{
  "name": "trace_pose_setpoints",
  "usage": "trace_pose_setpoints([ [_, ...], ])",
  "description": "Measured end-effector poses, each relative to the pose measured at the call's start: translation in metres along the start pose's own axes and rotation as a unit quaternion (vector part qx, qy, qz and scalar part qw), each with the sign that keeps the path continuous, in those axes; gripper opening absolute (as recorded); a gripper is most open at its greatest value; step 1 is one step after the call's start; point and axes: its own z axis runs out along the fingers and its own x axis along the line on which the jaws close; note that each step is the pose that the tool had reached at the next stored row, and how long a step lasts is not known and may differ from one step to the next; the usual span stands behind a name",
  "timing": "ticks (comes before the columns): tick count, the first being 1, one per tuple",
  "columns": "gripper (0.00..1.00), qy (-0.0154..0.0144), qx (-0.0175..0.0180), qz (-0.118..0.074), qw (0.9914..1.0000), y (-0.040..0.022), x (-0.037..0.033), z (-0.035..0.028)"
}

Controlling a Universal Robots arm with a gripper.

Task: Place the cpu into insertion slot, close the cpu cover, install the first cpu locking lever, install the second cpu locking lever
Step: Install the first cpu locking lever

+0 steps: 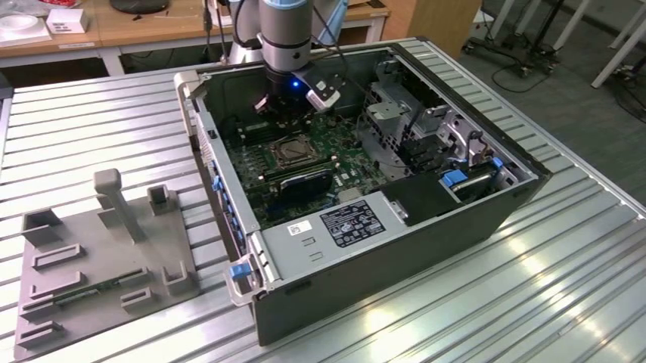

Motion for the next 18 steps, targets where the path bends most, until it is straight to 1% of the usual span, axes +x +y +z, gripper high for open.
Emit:
trace_pose_setpoints([
  [11,0.11,0.0002,0.002,0.0,1.0,-0.0012,0.0,0.0081],
  [18,0.11,-0.0002,0.0016,0.0,1.0,-0.001,-0.0001,0.008],
])
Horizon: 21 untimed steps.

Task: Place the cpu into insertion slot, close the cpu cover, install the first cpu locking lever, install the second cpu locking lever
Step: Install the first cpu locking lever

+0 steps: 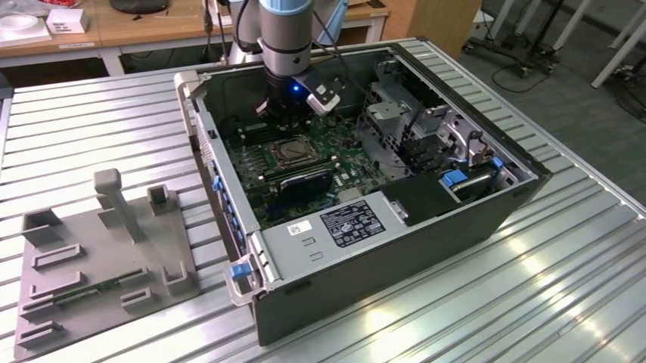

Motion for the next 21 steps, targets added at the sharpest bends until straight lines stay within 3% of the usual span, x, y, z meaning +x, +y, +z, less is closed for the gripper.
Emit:
trace_pose_setpoints([
  [10,0.11,0.0002,0.0001,0.0,1.0,0.0026,-0.002,-0.0211],
  [21,0.11,0.0008,-0.0003,-0.004,0.99999,0.0028,-0.0021,-0.0227],
])
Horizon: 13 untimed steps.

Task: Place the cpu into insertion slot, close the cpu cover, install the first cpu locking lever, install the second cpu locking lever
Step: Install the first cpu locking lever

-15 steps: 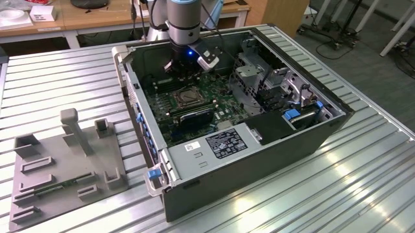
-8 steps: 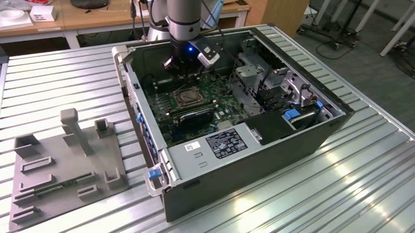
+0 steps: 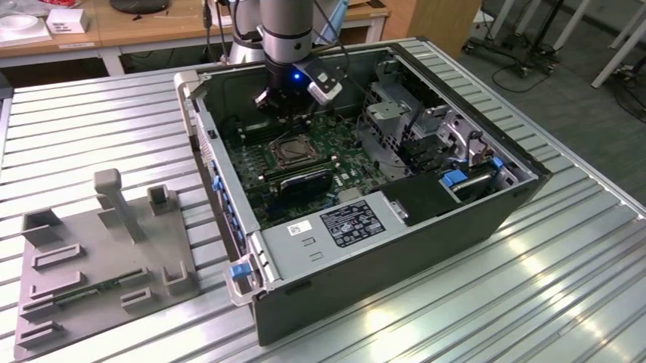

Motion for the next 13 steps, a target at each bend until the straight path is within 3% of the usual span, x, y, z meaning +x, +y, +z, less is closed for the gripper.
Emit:
trace_pose_setpoints([
  [7,0.11,-0.0028,0.0024,0.027,0.99962,0.0,-0.0001,-0.0001],
  [13,0.11,-0.0023,0.0023,0.029,0.99959,-0.0001,0.0,-0.0002],
])
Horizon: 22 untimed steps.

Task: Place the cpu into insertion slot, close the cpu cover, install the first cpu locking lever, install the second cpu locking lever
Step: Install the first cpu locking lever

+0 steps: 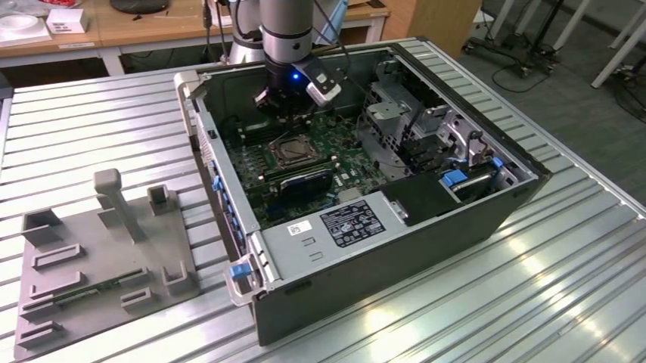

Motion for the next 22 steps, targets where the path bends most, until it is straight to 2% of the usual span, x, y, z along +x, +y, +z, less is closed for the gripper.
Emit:
trace_pose_setpoints([
  [2,0.11,0.0027,-0.0011,0.002,0.99999,0.0001,0.0,0.0],
  [6,0.11,0.008,-0.0003,0.015,0.99985,0.0,0.0,0.0],
  [10,0.11,0.0116,-0.0026,0.026,0.99959,0.0,-0.0001,-0.0002],
  [15,0.11,0.0144,-0.0052,0.038,0.99915,0.0004,-0.0003,-0.0032],
  [18,0.11,0.0163,-0.0055,0.045,0.99885,0.0007,-0.0005,-0.0057],
  [22,0.11,0.0189,-0.0051,0.049,0.9986,0.0007,-0.0006,-0.0061],
])
